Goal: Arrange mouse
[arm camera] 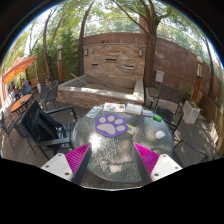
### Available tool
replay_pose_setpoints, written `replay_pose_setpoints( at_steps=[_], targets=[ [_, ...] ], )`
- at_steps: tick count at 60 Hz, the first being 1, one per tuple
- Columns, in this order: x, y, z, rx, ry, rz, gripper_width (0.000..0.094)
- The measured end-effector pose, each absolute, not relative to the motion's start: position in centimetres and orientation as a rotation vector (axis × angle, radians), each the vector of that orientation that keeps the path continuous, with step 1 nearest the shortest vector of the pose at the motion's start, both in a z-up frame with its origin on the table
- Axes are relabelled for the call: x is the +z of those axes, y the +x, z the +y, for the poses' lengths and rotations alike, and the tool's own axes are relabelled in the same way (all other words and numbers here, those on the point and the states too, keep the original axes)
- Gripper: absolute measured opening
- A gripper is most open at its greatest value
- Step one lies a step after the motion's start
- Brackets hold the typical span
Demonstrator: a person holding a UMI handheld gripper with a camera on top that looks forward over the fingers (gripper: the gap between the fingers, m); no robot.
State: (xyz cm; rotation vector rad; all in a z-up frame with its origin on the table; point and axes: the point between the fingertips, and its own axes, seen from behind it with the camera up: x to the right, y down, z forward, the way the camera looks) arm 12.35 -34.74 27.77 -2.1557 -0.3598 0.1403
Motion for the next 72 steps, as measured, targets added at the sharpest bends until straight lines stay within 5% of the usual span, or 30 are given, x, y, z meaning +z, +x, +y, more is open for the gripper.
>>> replay_pose_setpoints(
  at_steps=[6, 20, 47, 66, 72],
  targets=[
    [26.0, 13.9, -35.3, 0.124, -2.211, -0.327, 0.0834],
    [15.9, 24.9, -30.3, 0.051, -2.309, -0.235, 0.0835],
    [2.1, 37.5, -6.6, 0.064, -2.255, -0.108, 0.0833],
    [-0.8, 38.0, 2.9, 0.113, -2.257, -0.044, 0.0817],
    [-0.8, 38.0, 3.8, 0.104, -2.257, -0.053, 0.0746]
  ],
)
